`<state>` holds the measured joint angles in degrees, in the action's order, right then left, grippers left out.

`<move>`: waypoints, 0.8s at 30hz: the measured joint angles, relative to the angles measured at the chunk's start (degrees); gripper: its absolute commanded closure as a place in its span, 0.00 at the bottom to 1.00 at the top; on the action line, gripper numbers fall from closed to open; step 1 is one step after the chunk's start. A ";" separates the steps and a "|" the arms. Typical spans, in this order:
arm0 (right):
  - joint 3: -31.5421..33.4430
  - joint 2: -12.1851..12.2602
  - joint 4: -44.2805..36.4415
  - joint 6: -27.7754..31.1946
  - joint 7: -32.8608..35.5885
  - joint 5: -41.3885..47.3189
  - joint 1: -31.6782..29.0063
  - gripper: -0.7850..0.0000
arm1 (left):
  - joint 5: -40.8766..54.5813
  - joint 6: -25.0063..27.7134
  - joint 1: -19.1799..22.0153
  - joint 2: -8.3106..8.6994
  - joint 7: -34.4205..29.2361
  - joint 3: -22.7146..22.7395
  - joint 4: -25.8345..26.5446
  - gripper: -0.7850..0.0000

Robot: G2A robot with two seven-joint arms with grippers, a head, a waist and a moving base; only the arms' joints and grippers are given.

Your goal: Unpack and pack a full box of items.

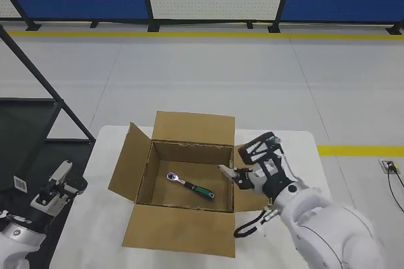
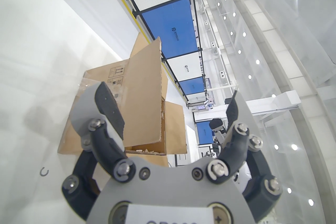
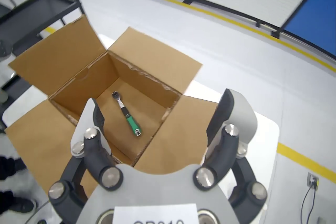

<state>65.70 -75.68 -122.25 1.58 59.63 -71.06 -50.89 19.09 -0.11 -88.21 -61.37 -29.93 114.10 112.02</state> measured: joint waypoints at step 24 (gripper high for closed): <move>-30.71 -12.37 56.85 -3.11 1.84 19.67 33.38 0.00 | 2.25 0.91 -2.72 -0.27 1.25 2.04 -0.25 0.00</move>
<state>34.98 -88.05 -65.40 -1.54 61.48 -51.39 -17.51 21.34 0.80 -90.93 -61.65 -28.68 116.14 111.78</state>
